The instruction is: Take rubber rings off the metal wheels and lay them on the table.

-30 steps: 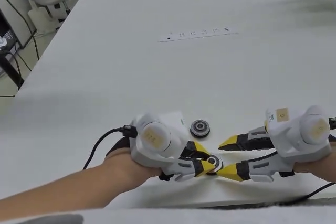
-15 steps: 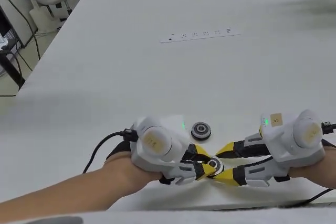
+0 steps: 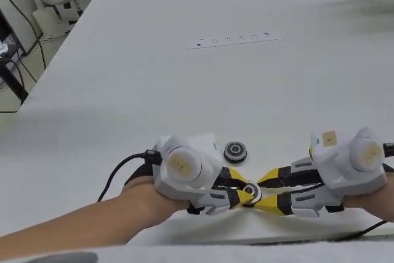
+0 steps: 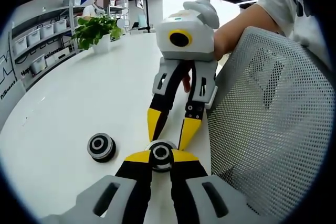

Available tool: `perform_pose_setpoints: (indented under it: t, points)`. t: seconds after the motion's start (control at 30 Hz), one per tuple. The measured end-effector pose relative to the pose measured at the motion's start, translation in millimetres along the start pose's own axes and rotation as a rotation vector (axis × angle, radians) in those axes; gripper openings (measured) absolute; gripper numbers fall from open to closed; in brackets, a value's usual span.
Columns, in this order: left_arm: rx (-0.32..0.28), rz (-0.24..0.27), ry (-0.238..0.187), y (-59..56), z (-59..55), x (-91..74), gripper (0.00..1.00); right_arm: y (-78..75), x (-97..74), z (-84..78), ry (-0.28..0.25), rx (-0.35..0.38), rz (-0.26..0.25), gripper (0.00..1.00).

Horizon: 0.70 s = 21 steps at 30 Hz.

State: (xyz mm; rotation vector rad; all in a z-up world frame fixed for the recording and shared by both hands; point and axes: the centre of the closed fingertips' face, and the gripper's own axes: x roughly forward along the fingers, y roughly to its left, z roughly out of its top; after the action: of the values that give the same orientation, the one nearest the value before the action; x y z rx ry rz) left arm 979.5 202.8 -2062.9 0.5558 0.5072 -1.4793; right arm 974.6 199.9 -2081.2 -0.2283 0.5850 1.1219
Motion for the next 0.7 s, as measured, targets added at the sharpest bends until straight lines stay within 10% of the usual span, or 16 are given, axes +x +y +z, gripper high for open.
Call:
perform_pose_setpoints:
  t: [0.7]
  points:
    - [-0.002, 0.003, -0.003, 0.0, 0.1, 0.2, 0.07, -1.3, 6.7, 7.1, -0.023, -0.048, 0.010, 0.30]
